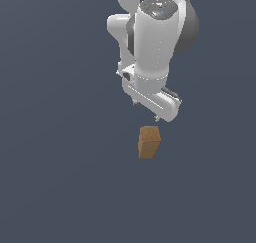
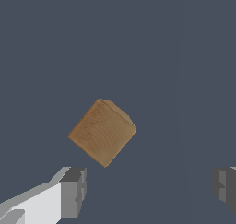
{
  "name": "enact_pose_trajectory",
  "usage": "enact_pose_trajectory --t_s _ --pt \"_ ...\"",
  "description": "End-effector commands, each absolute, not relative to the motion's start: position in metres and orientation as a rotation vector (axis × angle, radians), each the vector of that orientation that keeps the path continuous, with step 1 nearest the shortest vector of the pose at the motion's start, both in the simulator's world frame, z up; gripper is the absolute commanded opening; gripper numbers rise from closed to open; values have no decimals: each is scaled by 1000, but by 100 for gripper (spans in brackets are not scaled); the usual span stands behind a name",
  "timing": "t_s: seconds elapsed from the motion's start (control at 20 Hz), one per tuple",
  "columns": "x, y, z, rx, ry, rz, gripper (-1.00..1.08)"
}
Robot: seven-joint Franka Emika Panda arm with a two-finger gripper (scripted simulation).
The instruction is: Pick up the object and move it to a goal position.
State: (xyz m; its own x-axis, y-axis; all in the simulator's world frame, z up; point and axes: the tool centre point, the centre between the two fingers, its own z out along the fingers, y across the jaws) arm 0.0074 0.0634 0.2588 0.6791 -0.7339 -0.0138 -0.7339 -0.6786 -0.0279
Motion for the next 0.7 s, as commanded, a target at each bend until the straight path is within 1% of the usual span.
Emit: enact_pose_trajectory --t_s 0.0,0.65 --pt "11 66 253 -2811 1337 5 100" --pt "30 77 223 -2572 1777 10 100"
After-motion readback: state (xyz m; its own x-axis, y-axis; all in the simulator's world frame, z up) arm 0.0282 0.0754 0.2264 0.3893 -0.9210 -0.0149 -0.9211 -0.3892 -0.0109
